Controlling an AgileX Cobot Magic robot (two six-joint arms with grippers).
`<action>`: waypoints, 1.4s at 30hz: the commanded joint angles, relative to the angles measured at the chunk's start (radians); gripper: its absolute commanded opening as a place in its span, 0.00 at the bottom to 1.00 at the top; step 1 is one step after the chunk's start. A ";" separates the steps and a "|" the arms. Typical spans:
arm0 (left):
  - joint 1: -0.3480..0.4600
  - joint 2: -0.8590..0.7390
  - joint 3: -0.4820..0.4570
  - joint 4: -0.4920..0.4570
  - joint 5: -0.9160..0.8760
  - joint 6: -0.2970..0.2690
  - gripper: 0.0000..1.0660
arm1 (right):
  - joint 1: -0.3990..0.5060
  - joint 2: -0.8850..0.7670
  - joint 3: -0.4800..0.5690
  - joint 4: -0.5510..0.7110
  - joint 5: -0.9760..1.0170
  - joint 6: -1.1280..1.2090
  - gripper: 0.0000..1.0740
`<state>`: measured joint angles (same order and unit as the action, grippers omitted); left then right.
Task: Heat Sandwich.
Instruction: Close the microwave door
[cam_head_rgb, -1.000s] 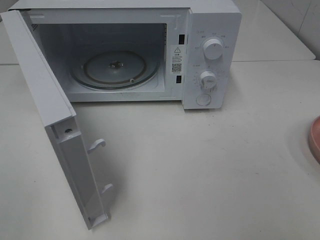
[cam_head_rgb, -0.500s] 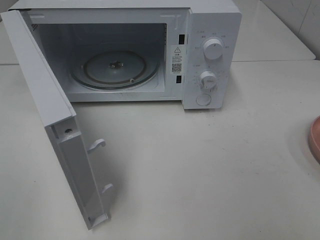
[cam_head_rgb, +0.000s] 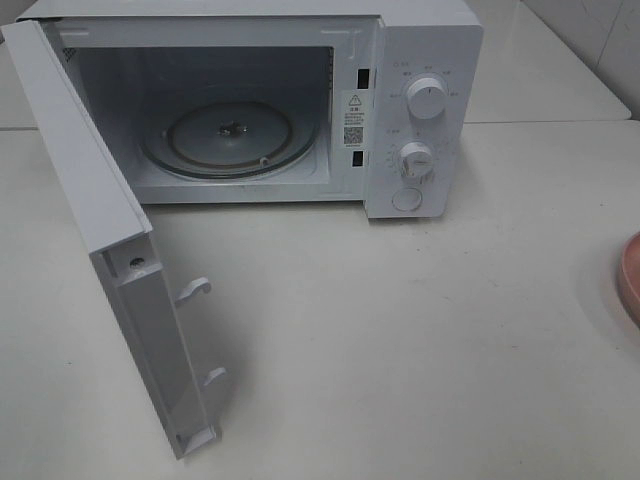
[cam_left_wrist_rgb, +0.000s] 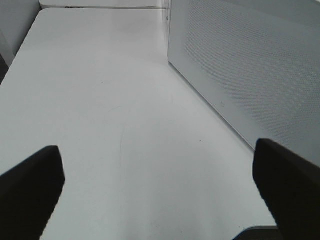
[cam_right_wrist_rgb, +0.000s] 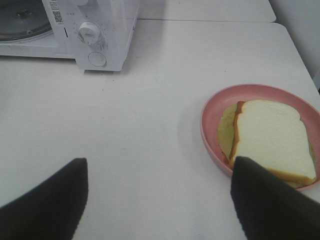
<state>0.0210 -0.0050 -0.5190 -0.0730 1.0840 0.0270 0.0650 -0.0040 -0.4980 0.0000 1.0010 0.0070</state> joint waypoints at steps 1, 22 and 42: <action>0.003 -0.016 0.002 -0.002 -0.013 -0.001 0.92 | -0.008 -0.028 0.001 0.000 -0.005 0.002 0.71; 0.003 -0.016 0.002 -0.012 -0.013 -0.001 0.92 | -0.008 -0.028 0.001 0.000 -0.005 0.002 0.71; 0.003 0.313 -0.040 -0.026 -0.200 -0.002 0.48 | -0.008 -0.028 0.001 0.000 -0.005 0.002 0.71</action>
<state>0.0210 0.2790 -0.5550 -0.0910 0.9180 0.0270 0.0650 -0.0040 -0.4980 0.0000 1.0010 0.0070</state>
